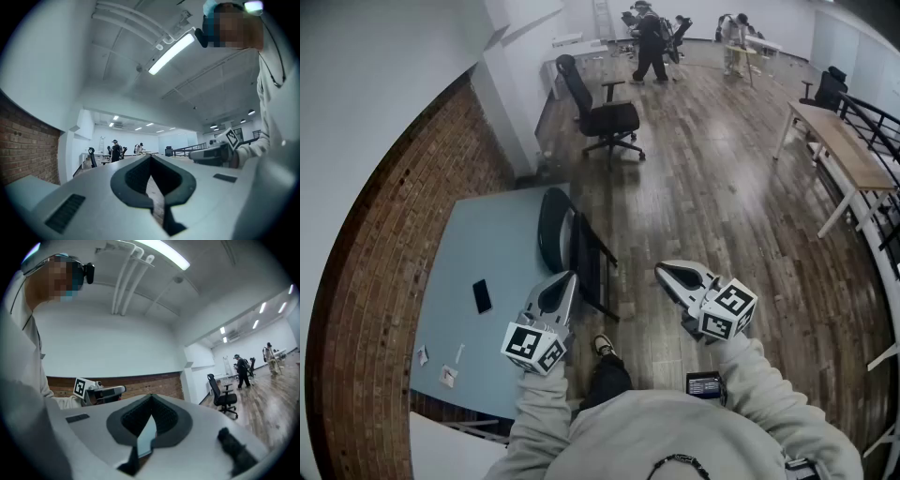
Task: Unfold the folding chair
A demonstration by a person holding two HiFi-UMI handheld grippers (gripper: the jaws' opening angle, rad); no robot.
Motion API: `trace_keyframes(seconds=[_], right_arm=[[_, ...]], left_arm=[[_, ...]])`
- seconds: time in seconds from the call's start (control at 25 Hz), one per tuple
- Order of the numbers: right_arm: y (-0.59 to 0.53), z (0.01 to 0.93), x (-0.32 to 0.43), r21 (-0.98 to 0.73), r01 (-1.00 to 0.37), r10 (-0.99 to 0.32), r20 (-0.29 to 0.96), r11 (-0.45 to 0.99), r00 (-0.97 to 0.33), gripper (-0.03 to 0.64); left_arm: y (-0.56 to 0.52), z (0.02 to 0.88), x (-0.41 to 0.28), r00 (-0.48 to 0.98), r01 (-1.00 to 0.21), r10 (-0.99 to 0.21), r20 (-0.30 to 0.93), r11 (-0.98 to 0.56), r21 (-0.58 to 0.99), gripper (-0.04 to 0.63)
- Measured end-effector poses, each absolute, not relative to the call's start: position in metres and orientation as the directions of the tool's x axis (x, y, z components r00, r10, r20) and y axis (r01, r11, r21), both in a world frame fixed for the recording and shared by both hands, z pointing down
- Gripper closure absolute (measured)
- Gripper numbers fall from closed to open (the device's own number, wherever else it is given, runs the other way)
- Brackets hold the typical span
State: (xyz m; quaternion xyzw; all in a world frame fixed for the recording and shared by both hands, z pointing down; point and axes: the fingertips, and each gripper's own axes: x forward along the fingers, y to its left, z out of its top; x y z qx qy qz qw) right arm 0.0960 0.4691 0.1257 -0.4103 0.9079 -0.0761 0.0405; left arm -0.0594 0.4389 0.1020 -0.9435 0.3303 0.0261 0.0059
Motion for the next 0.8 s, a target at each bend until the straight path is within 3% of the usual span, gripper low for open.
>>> trace_keyframes(seconds=[0.32,0.52,0.8], right_arm=[[0.303,0.145,0.079,-0.161,-0.786,-0.793,0.031,0.597,-0.609,0.609],[0.182,0.119,0.082,-0.225,-0.801,-0.827,-0.038,0.554,-0.561,0.609],[0.09,0.105,0.121,-0.209,-0.861,-0.884,-0.037,0.463,-0.466,0.609]], left_arm=[[0.264,0.104,-0.08,0.8,-0.592,-0.59,-0.107,-0.806,0.017,0.591],[0.165,0.115,-0.073,0.887,-0.461,-0.46,-0.033,-0.886,-0.054,0.591],[0.044,0.116,-0.083,0.872,-0.483,-0.484,-0.07,-0.875,0.031,0.591]])
